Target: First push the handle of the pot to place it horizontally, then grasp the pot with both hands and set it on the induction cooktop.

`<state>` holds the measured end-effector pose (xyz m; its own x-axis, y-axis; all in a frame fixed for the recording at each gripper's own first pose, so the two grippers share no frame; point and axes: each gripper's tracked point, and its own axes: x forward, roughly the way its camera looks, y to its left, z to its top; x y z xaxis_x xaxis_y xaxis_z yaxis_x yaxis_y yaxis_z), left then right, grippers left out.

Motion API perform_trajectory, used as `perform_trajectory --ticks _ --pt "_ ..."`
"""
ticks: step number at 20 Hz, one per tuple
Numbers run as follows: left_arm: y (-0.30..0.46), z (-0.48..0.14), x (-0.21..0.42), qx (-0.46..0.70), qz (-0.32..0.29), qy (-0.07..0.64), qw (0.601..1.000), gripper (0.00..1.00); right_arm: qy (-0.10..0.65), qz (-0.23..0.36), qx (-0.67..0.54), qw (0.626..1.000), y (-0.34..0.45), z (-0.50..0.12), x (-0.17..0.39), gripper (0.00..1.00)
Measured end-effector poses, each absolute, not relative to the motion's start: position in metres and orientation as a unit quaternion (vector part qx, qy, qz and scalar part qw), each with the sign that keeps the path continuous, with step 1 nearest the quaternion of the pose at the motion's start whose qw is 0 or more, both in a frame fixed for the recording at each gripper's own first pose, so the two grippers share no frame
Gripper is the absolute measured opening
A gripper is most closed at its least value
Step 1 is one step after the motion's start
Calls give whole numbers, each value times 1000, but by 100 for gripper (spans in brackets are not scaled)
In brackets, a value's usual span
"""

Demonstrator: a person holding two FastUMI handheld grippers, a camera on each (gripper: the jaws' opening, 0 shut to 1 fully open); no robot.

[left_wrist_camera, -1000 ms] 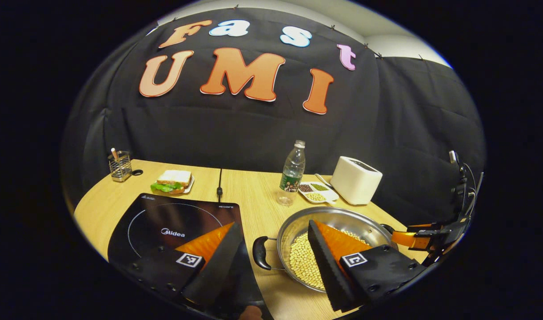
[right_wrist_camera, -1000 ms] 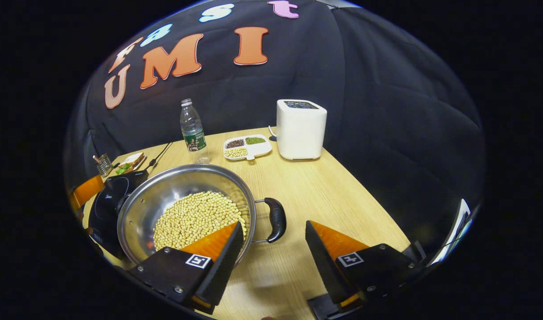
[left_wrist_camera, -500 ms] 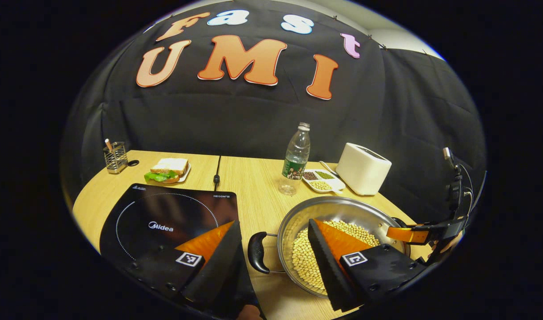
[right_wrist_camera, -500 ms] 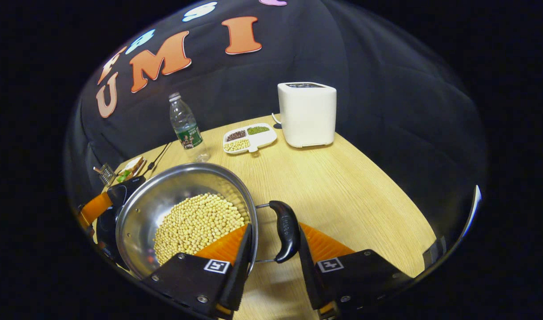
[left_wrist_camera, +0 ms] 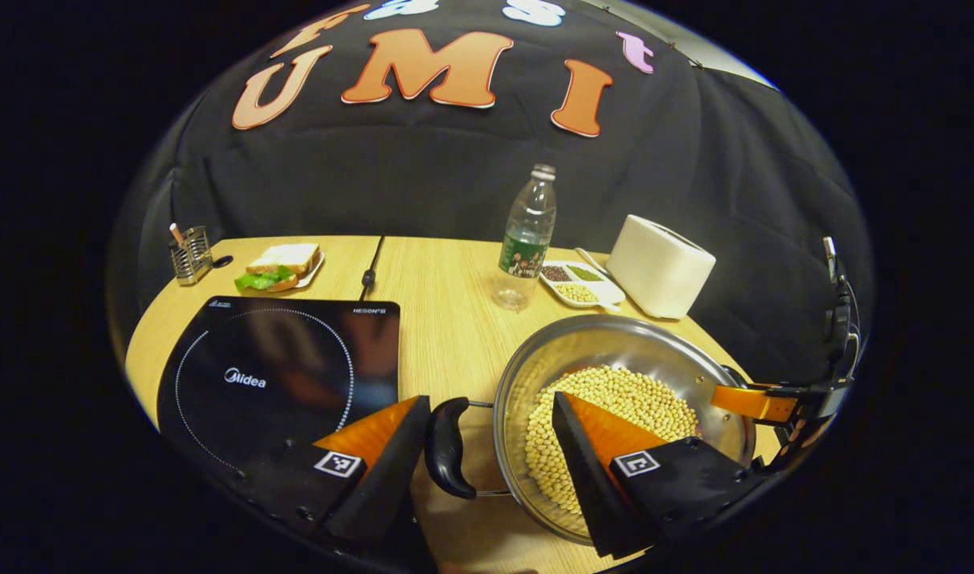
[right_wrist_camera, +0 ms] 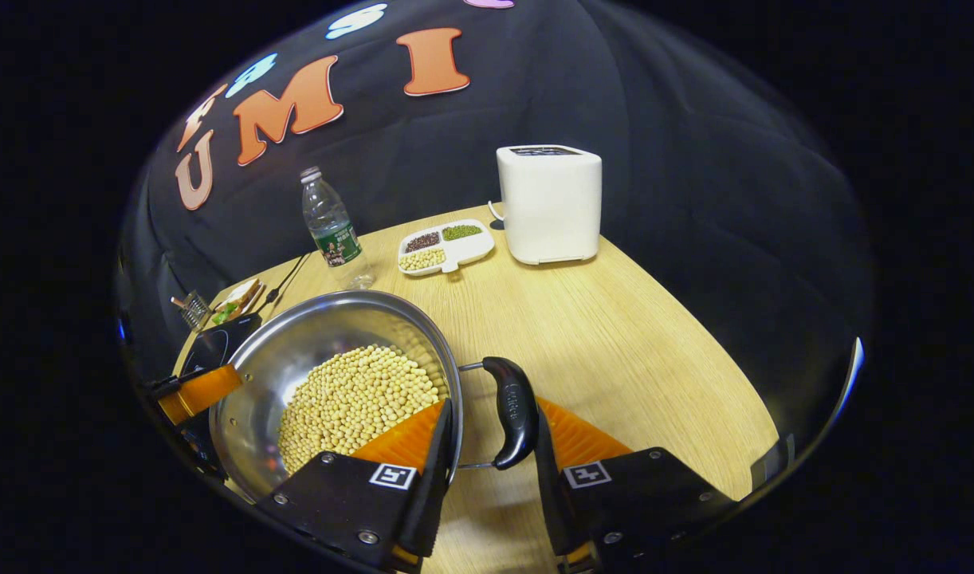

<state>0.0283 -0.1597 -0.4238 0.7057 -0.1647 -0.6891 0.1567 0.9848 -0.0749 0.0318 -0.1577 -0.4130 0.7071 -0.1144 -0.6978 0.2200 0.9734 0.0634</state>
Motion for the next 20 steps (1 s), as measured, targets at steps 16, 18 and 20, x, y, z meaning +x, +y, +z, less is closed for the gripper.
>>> perform_trajectory --ticks 16,18,20 --pt "-143 -385 28 10 -70 390 918 54 350 -112 95 925 -144 -365 31 50" --pt "-134 -367 33 7 -69 377 924 51 340 -107 91 930 -134 -347 36 50" --pt "-122 -349 39 -3 -65 367 928 58 331 -100 90 934 -121 -330 41 50"
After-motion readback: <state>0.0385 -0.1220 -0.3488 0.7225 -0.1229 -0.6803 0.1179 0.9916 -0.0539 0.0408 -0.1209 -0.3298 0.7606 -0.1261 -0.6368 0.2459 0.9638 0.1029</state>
